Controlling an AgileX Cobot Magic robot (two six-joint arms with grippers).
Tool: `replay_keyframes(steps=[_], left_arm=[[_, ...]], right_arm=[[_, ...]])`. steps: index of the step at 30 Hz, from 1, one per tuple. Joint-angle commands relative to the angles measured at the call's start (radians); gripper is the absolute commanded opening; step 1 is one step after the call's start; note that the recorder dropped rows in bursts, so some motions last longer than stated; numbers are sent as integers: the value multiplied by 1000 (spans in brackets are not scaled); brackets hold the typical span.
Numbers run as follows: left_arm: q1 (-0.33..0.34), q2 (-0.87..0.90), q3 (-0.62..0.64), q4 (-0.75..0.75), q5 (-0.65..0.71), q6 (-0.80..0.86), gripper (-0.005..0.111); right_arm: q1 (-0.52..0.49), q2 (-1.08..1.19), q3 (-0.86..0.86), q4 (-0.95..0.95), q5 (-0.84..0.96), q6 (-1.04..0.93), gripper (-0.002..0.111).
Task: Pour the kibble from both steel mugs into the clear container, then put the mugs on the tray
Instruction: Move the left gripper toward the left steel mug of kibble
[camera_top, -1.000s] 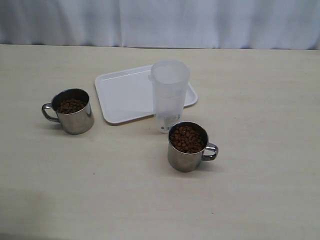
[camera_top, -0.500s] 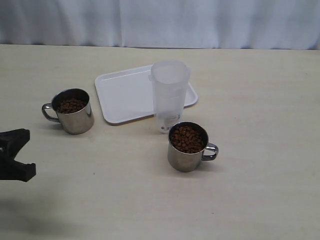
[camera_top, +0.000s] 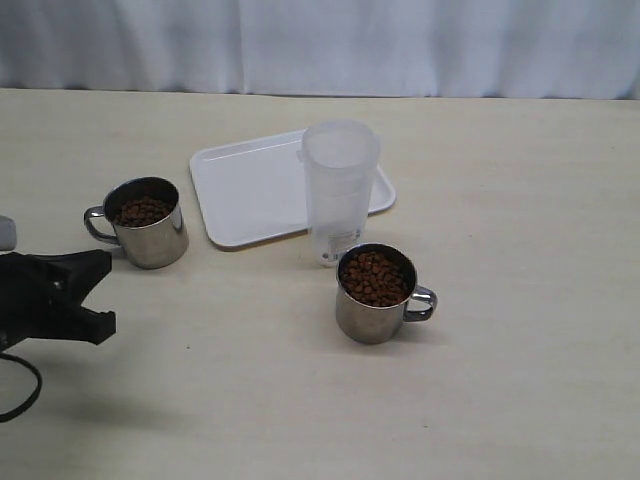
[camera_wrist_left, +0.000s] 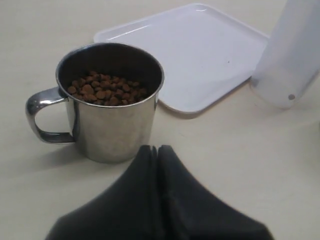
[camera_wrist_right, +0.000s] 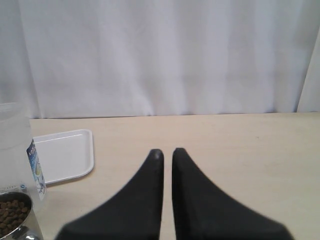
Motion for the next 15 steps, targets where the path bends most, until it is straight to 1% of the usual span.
replay_keyframes(steps=[1,6,10,13,15], left_arm=[[-1,115,-61,7,-41,10,0],[-1,198,-98,53,-57,20,0],[-1,226,-108,6,-58,20,1],[-1,227,-108,-36,-58,32,10],[-1,227,-108,-43,-68,42,21]], right_arm=[[3,-4,5,-5,-2,-5,5],[3,-4,5,-5,-2,-5,5],[3,-4,5,-5,-2,-5,5],[3,-4,5,-5,-2,-5,5],[3,-4,5,-5,-2,-5,5]])
